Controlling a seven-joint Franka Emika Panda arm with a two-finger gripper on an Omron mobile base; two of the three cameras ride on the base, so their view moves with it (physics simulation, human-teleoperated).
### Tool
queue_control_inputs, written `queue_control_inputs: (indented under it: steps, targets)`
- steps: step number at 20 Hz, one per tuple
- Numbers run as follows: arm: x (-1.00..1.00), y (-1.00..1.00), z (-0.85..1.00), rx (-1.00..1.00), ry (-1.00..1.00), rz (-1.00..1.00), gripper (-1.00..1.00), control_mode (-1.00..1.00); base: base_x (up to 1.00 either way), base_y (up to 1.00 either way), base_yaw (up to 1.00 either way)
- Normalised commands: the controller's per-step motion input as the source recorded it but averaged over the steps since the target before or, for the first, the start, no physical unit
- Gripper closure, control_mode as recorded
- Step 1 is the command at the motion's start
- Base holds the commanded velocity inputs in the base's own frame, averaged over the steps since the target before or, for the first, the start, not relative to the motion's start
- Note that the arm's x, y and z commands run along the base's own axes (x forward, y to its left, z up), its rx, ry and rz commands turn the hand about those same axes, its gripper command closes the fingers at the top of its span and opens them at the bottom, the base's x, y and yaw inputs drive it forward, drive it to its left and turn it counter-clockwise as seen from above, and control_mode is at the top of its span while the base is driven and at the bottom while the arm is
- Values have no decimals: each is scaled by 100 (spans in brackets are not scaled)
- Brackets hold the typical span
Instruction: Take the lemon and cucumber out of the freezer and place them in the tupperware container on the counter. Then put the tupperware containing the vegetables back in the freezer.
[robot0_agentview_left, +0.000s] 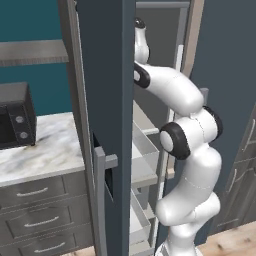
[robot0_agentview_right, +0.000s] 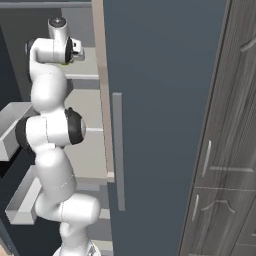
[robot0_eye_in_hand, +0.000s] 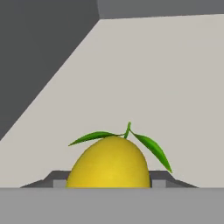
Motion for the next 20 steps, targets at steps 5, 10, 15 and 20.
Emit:
queue_control_inputs:
  steps: [5,10,15,20]
  targets:
    - [-81,-36,1,2,-28,0,100,-100,0,0,0]
    - [-100,-74,0,10,-16,-2,100,-100,0,0,0]
    - [-100,-78,9,14,-3,-2,100,-100,0,0,0]
    - [-100,-47,22,4,8,0,100,-100,0,0,0]
